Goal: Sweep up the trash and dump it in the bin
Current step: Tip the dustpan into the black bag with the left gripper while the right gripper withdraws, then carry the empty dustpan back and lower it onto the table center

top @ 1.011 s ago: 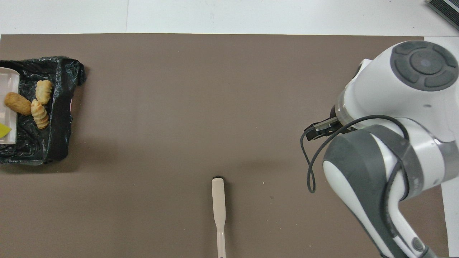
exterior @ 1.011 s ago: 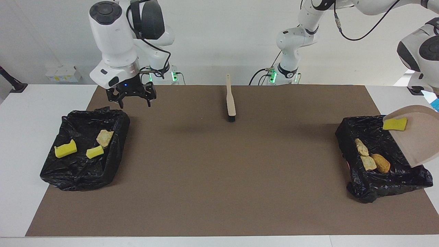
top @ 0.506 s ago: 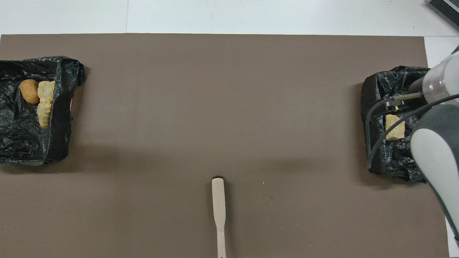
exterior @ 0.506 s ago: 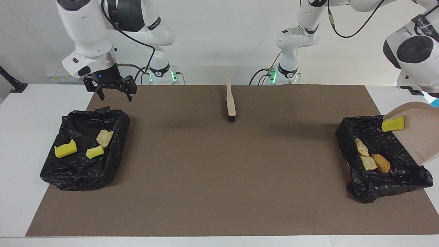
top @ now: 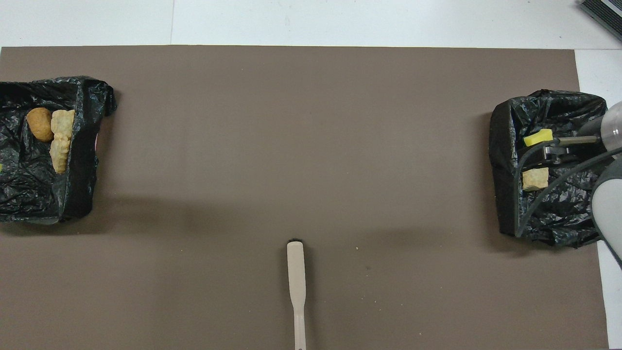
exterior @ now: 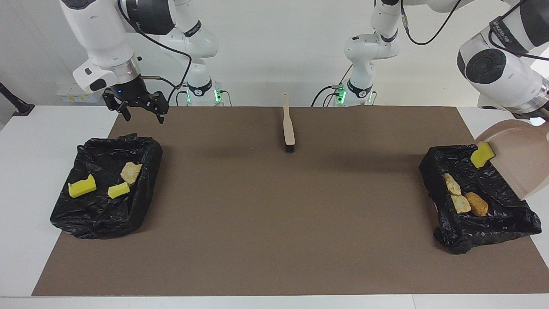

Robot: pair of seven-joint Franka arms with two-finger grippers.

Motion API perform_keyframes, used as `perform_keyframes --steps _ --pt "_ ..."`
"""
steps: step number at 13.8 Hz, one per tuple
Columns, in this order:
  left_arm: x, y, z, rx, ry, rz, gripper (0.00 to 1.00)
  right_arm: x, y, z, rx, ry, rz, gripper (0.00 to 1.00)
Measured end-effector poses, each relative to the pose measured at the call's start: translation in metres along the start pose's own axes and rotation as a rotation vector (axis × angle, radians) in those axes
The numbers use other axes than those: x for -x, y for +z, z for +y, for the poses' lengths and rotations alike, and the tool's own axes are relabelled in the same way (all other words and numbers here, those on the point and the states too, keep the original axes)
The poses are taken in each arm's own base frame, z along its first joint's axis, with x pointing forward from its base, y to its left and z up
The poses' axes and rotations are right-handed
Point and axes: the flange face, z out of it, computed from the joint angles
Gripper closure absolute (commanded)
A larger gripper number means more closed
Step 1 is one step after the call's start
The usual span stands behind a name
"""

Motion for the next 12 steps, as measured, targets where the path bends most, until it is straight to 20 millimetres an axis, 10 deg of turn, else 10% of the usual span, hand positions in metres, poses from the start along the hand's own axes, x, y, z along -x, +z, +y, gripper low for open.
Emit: perform_keyframes --steps 7,12 --pt "-0.009 -0.015 -0.002 -0.021 -0.023 0.027 1.00 0.005 -0.024 0.018 -0.039 0.051 0.032 0.00" --pt "-0.050 -0.058 -0.004 -0.021 -0.063 0.275 1.00 0.010 -0.027 0.010 -0.039 0.038 0.025 0.00"
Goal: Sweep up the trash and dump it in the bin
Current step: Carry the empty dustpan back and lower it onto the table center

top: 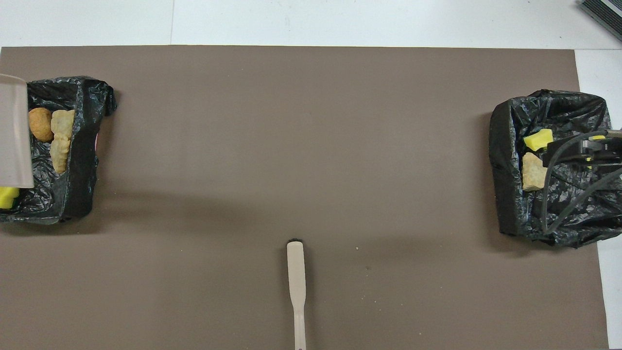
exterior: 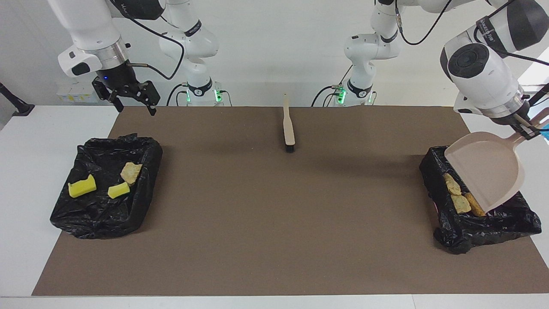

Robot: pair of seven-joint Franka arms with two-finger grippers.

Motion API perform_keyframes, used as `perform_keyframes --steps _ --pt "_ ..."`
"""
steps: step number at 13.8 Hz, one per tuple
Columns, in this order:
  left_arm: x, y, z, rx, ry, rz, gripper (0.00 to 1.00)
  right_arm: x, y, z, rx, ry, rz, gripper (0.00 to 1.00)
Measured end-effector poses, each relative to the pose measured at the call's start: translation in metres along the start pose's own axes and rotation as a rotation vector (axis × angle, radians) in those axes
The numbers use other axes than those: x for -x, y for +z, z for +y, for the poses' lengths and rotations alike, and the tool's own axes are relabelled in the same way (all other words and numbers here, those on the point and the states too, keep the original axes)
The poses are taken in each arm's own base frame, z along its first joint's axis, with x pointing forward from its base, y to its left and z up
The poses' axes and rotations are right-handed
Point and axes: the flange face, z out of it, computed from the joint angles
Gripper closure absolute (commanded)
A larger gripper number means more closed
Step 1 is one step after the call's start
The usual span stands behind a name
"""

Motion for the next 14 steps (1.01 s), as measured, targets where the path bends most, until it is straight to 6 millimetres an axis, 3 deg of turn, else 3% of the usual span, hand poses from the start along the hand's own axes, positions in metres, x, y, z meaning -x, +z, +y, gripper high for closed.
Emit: perform_keyframes --steps 3,6,8,12,14 --pt "-0.031 -0.010 0.004 0.055 -0.147 0.180 1.00 0.001 0.000 -0.004 0.000 -0.008 0.000 0.00" --pt "-0.082 -0.026 0.010 0.173 -0.373 0.342 1.00 0.000 0.000 -0.003 0.000 -0.005 -0.001 0.00" --pt "-0.126 -0.041 0.016 0.243 -0.487 0.387 1.00 0.000 0.000 -0.003 0.000 -0.005 -0.001 0.00" --pt "-0.242 -0.084 0.034 0.397 -0.755 0.464 1.00 0.000 0.000 -0.002 0.000 -0.004 -0.001 0.00" --pt "-0.284 -0.105 0.044 0.452 -0.877 0.503 1.00 0.000 0.000 -0.002 0.000 -0.004 -0.001 0.00"
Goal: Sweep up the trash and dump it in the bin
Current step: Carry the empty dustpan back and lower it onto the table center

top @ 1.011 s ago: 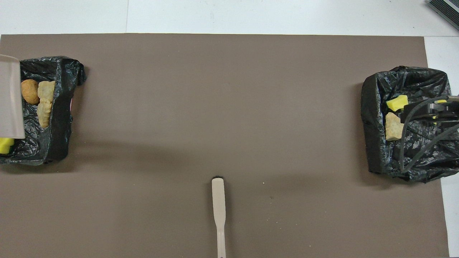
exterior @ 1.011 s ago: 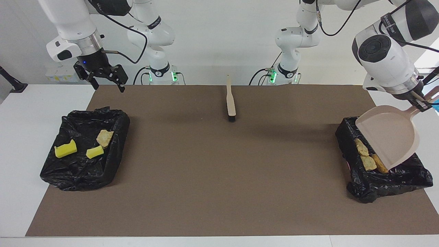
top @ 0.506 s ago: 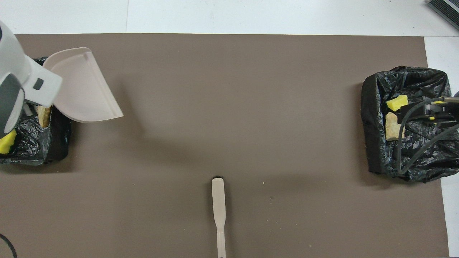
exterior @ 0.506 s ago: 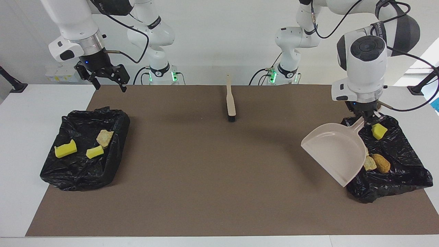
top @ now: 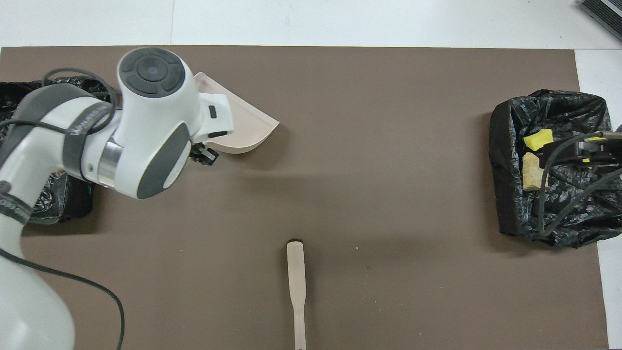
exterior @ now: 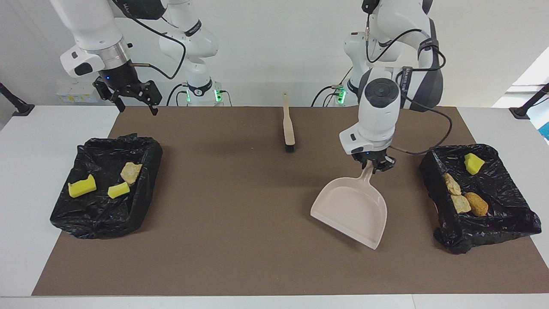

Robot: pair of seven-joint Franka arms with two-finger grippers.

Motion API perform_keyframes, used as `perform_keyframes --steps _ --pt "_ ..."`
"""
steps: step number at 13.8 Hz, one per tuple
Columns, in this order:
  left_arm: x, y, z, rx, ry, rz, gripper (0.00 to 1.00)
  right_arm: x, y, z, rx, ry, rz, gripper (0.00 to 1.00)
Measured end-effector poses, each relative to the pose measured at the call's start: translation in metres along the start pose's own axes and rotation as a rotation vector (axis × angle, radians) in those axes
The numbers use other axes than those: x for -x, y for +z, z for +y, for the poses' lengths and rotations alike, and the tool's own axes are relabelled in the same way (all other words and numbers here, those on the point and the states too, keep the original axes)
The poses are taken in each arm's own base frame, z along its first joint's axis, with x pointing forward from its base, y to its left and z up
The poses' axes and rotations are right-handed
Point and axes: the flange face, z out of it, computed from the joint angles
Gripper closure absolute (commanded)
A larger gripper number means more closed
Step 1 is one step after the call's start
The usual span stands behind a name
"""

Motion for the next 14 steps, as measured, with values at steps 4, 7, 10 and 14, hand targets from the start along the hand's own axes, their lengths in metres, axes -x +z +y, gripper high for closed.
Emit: perform_keyframes --steps 4,7,10,14 --pt "-0.021 -0.003 0.070 0.074 -0.225 0.082 1.00 0.000 0.000 0.000 0.000 0.000 0.000 0.00" --pt "-0.032 -0.003 0.111 0.178 -0.450 0.130 1.00 0.000 0.000 0.000 0.000 0.000 0.000 0.00" --pt "-0.039 0.007 0.135 0.213 -0.538 0.134 1.00 0.000 0.000 0.000 0.000 0.000 0.000 0.00" --pt "-0.037 0.023 0.169 0.206 -0.508 0.105 0.90 0.000 0.000 0.000 0.000 0.000 0.000 0.00"
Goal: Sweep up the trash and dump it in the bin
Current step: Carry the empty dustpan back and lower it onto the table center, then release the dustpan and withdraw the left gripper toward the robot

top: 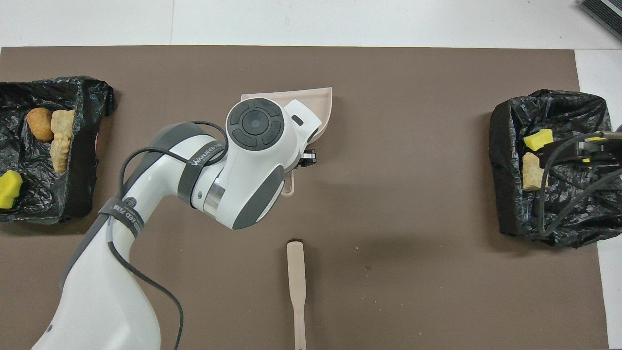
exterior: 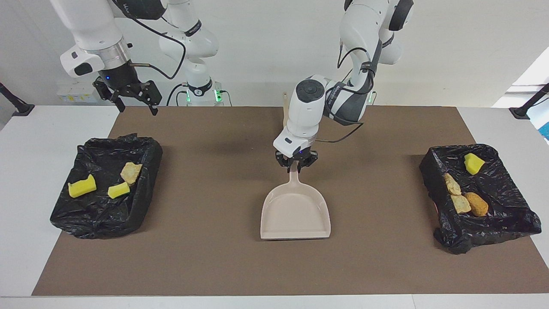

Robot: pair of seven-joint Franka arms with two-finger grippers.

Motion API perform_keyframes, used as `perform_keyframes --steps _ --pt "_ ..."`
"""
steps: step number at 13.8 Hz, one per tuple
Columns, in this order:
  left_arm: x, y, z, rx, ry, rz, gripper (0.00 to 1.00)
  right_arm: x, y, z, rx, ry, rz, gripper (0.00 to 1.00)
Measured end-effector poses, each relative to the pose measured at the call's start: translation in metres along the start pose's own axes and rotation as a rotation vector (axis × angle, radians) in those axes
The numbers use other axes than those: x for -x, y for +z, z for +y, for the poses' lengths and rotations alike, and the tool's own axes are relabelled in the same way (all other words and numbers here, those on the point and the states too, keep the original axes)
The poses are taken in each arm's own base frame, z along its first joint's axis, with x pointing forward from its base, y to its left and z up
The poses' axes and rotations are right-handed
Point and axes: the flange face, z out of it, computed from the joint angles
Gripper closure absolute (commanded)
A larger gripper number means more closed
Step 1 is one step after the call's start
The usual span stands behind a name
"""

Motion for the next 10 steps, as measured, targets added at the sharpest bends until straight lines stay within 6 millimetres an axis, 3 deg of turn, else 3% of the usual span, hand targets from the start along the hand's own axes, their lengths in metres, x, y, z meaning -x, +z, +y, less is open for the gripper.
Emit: perform_keyframes --steps 2,6,7,10 --pt "0.005 0.012 0.006 -0.007 0.007 -0.013 0.66 0.000 0.000 0.000 0.000 0.000 0.000 0.00" --pt "0.001 0.013 0.000 -0.013 -0.003 -0.011 0.23 0.000 0.000 0.000 0.000 0.000 0.000 0.00" --pt "-0.001 0.011 -0.003 -0.013 -0.007 -0.007 0.01 0.000 0.000 0.000 0.000 0.000 0.000 0.00" --pt "-0.009 -0.002 -0.016 -0.009 -0.022 0.009 0.00 0.000 0.000 0.000 0.000 0.000 0.000 0.00"
